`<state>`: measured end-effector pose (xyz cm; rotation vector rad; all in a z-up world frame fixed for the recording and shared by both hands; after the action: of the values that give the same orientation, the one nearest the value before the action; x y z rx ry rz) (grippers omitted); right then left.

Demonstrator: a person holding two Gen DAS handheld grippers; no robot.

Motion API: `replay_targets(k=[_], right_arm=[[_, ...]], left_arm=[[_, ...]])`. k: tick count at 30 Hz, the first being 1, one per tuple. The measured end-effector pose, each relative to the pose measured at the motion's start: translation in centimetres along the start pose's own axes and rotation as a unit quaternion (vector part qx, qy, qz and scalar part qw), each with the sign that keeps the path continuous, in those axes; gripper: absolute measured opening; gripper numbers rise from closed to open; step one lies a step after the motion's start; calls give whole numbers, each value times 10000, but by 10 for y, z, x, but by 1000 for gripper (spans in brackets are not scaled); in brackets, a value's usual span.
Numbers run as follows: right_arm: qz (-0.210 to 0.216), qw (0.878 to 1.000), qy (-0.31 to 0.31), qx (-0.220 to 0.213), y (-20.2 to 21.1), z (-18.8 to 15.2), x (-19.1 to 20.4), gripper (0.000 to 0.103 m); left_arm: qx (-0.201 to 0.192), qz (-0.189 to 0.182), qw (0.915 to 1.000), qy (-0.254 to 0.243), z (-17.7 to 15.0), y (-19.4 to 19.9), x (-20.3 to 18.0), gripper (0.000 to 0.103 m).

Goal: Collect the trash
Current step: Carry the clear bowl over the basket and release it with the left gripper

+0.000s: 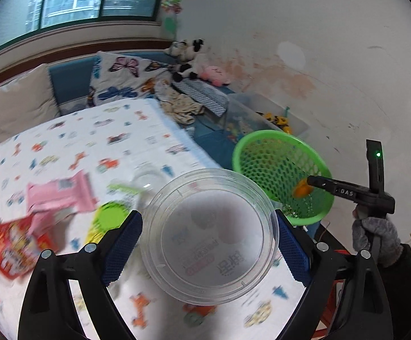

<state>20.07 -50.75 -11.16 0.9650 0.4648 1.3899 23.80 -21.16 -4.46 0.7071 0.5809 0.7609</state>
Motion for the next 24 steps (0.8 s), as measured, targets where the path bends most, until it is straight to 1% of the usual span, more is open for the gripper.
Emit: replay_targets(k=[6,12,20,24], right_arm=[[0,9998,-116,-137,13,-1,-18,48],[-10,9996,-110,-278,29,-7,-22,48],[65,9989,-197,-419,46,-17,-30,48],[37,9987,-218,-450,52,-20,-36,48]], left_arm=[[154,-110,9995,-252,27,-35,-38,88],[399,-185,9975,-550,43,-74,-78,88],[756,-356,9945,-637,51,-128,-123,88],[883,-417,9930,-659,51,-146,-140,88]])
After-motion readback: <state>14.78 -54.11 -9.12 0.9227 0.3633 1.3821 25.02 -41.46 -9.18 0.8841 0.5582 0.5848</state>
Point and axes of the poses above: each gripper's, at about its wrist camera, not at the fingertips, and y roughly against the way its jaws point, x to its left, z to its top, the point moved 9 cm from there along -y, roughly the way its jaws point, and after that the axes turned 8 degrees about x, right-handed, at the moved point
